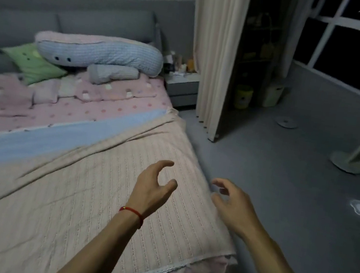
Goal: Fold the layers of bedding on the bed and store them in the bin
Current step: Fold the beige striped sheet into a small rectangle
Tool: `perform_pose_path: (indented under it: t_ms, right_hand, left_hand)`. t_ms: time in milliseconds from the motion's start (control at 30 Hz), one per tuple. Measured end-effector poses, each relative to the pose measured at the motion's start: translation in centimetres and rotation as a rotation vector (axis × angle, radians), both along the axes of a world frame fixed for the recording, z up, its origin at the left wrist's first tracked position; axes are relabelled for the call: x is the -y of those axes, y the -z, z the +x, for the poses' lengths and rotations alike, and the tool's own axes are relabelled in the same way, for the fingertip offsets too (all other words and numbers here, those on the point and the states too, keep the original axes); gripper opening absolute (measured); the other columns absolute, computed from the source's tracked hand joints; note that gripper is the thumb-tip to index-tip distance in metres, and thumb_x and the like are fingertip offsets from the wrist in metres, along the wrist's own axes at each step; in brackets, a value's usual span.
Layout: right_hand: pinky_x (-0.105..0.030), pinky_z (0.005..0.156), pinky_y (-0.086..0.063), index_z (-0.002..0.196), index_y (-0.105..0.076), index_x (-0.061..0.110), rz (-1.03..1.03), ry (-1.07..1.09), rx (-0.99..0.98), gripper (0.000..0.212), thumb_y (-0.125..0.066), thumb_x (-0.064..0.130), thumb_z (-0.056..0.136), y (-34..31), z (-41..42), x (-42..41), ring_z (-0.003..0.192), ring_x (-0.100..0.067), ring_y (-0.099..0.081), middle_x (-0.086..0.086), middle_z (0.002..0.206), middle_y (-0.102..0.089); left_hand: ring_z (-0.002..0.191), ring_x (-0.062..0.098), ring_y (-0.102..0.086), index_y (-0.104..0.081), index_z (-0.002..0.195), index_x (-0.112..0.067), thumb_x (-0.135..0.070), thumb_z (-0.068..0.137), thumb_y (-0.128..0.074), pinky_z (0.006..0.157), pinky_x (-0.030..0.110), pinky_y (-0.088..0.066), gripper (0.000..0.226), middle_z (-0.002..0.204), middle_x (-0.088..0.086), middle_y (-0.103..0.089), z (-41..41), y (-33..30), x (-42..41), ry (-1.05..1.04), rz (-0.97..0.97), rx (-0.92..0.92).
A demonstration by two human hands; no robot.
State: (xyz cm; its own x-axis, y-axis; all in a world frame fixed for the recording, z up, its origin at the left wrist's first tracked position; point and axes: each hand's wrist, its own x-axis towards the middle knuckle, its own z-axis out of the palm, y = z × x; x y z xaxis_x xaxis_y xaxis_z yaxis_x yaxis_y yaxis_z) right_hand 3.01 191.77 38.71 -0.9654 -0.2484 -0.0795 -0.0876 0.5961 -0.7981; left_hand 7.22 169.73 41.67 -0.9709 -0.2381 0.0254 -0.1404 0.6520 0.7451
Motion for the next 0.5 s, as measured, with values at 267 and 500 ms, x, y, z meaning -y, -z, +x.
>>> perform_pose_path:
  t_ms: [267, 500]
  right_hand:
    - [-0.025, 0.098, -0.045, 0.133, -0.058, 0.030, 0.063, -0.322, 0.011, 0.034, -0.058, 0.025, 0.100, -1.0, -16.5, -0.7, 0.117, -0.005, -0.053, 0.010, 0.132, -0.057]
    - [-0.020, 0.093, -0.049, 0.127, -0.063, 0.024, 0.155, -0.421, 0.101, 0.028, -0.058, 0.017, 0.100, 4.1, -28.0, -0.2, 0.110, -0.006, -0.058, 0.008, 0.123, -0.062]
  left_hand:
    - [0.142, 0.021, -0.040, -0.049, 0.146, -0.024, -0.029, 0.092, -0.067, 0.115, 0.043, -0.033, 0.057, 0.153, 0.001, -0.047, -9.7, -0.6, -1.2, -0.239, -0.035, 0.055]
    - [0.142, 0.021, -0.041, -0.046, 0.149, -0.024, -0.031, 0.091, -0.068, 0.115, 0.038, -0.034, 0.063, 0.155, 0.001, -0.045, -20.8, 6.5, -0.9, -0.344, 0.111, 0.207]
